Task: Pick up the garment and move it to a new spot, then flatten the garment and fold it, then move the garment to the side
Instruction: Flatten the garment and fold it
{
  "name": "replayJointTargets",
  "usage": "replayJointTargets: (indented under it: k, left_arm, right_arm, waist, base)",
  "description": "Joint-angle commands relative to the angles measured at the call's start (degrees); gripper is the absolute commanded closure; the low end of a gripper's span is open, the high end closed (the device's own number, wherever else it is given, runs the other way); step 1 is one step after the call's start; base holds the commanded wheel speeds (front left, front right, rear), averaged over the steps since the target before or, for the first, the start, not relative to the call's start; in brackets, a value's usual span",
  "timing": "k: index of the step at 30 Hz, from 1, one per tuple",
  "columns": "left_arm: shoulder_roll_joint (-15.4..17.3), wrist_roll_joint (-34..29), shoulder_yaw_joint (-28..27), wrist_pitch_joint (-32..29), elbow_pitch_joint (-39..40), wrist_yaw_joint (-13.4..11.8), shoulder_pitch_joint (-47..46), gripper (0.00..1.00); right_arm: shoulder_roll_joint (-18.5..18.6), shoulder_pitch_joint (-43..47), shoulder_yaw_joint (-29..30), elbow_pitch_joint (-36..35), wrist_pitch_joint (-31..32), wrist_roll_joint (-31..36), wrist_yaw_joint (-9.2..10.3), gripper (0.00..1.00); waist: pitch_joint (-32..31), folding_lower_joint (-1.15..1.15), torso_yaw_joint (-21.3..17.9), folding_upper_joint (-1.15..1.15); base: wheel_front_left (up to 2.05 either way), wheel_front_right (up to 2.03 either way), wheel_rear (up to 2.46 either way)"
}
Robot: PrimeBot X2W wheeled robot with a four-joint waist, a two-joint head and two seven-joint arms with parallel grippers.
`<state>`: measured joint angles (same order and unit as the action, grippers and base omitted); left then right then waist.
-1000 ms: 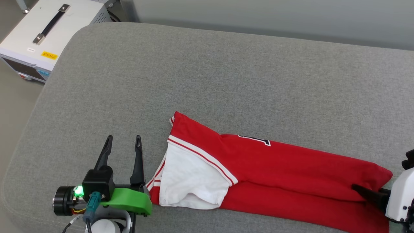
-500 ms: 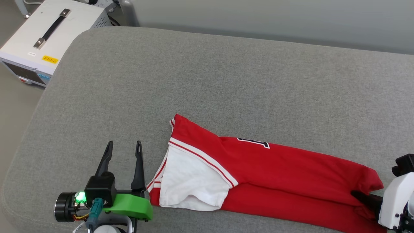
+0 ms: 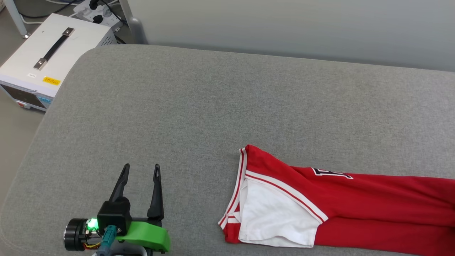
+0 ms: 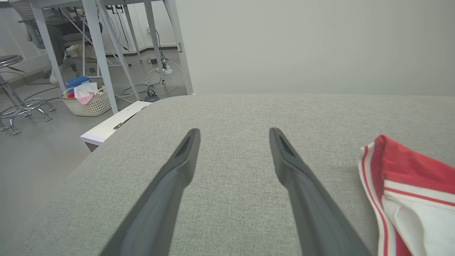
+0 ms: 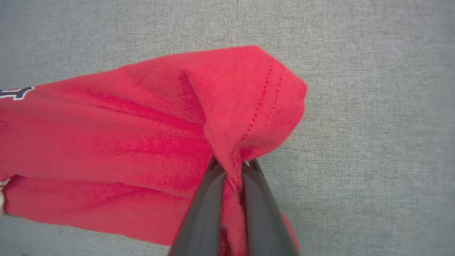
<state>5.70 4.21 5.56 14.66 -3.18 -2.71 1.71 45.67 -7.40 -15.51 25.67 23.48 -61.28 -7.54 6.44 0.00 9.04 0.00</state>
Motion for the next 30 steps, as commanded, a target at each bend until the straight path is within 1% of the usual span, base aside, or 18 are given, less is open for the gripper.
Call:
replayJointTargets:
  k: [1,5,8,11,15,18,23,27,30]
  left_arm:
    - [-0.4,-0.7,-0.1,0.3,-0.2,0.5,1.0,0.00]
    - [-0.6,-1.3,-0.2,0.3,-0.7,1.2,1.6,0.00]
    - [-0.7,-1.6,-0.3,0.3,-1.0,1.5,2.1,0.00]
    - [-0.7,-1.9,-0.5,0.3,-1.1,1.8,2.6,0.00]
    - [-0.7,-2.2,-0.8,0.3,-1.1,2.0,3.0,0.00]
    - [-0.9,-2.3,-0.7,0.3,-1.0,2.2,2.9,0.00]
    - [-1.2,-2.4,-0.3,0.3,-1.0,2.4,2.2,0.00]
    - [-1.4,-2.5,-0.2,0.3,-1.0,2.5,1.7,0.00]
    - [-1.6,-2.4,-0.1,0.3,-0.8,2.5,1.3,0.00]
  right_arm:
    - [0.5,-1.0,0.5,1.0,-0.4,0.3,0.05,1.00]
    - [0.6,-0.5,0.5,1.2,0.2,0.1,0.05,1.00]
    - [0.3,0.5,0.6,-0.7,1.2,-1.2,0.05,1.00]
    - [0.3,1.7,0.4,-4.4,2.1,-2.1,0.05,1.00]
    - [-0.9,3.1,0.6,-11.1,3.4,-4.8,0.05,1.00]
    - [-1.8,3.5,0.1,-15.8,4.4,-5.6,0.05,1.00]
    - [-4.4,2.3,-2.2,-22.1,6.5,-4.1,0.05,1.00]
    - [-7.8,-0.2,-4.9,-24.9,8.4,-2.2,0.05,1.00]
    - [-10.1,-2.6,-7.0,-25.7,9.6,-0.5,0.05,1.00]
  waist:
    - [-0.5,0.00,-0.2,0.00]
    - [-1.6,0.00,-0.5,0.00]
    - [-2.4,0.00,-0.7,0.00]
    - [-3.0,0.00,-0.9,0.00]
    - [-3.5,0.00,-1.2,0.00]
    - [-3.4,0.00,-1.2,0.00]
    - [-2.7,0.00,-0.7,0.00]
    - [-2.1,0.00,-0.1,0.00]
    - [-1.6,0.00,0.3,0.00]
  base:
    - [0.00,0.00,0.00]
    - [0.00,0.00,0.00]
    - [0.00,0.00,0.00]
    - [0.00,0.00,0.00]
    - [0.00,0.00,0.00]
    - [0.00,0.00,0.00]
    - [0.00,0.00,0.00]
    - [0.00,0.00,0.00]
    - [0.00,0.00,0.00]
